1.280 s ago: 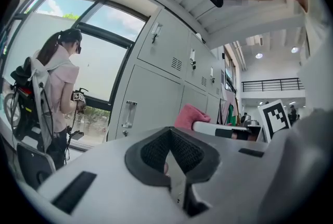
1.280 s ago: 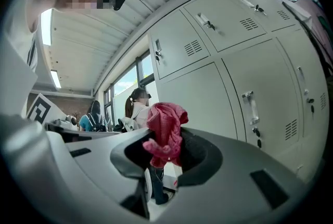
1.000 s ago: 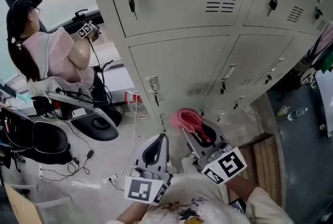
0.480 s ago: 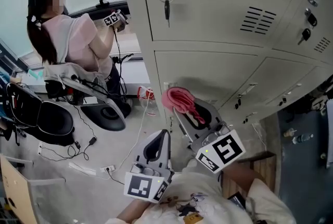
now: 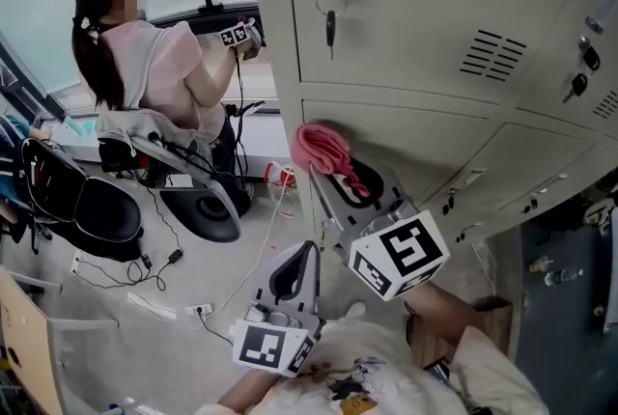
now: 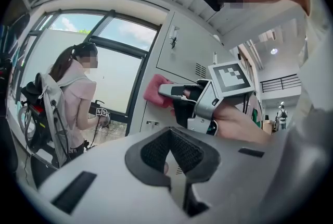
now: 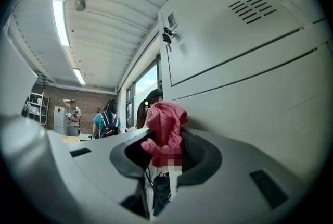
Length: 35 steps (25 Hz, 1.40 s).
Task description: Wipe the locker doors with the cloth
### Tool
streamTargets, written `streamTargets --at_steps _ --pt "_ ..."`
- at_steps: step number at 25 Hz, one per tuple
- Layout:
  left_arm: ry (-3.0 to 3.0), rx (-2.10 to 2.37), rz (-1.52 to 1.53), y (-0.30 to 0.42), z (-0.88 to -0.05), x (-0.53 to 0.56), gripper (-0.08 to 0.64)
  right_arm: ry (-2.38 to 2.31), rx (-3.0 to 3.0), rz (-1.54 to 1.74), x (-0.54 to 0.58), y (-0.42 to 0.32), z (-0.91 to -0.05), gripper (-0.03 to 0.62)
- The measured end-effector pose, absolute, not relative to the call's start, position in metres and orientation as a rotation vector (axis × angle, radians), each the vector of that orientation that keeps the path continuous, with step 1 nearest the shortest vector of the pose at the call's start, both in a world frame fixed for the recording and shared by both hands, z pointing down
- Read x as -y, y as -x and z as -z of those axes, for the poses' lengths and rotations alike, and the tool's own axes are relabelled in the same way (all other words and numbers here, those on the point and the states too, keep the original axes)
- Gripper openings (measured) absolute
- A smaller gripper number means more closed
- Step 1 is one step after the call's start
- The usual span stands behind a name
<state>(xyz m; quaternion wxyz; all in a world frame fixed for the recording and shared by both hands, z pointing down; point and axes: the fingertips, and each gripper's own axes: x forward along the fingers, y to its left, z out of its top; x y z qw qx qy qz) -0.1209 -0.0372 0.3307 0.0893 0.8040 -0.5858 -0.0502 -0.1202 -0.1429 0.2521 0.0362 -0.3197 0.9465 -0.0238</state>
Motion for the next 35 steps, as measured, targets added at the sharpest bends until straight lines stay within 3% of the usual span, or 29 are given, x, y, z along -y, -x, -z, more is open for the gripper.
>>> streamTargets --at_steps 19,35 --pt "-2.426 1.657 0.134 0.091 -0.337 0.051 0.006 1.043 -2.907 0.161 0.174 0.092 -0.242 0.112" --pt "-2.514 1.513 0.105 0.046 -0.340 0.056 0.006 1.196 -2.848 0.151 0.182 0.018 -0.243 0.112"
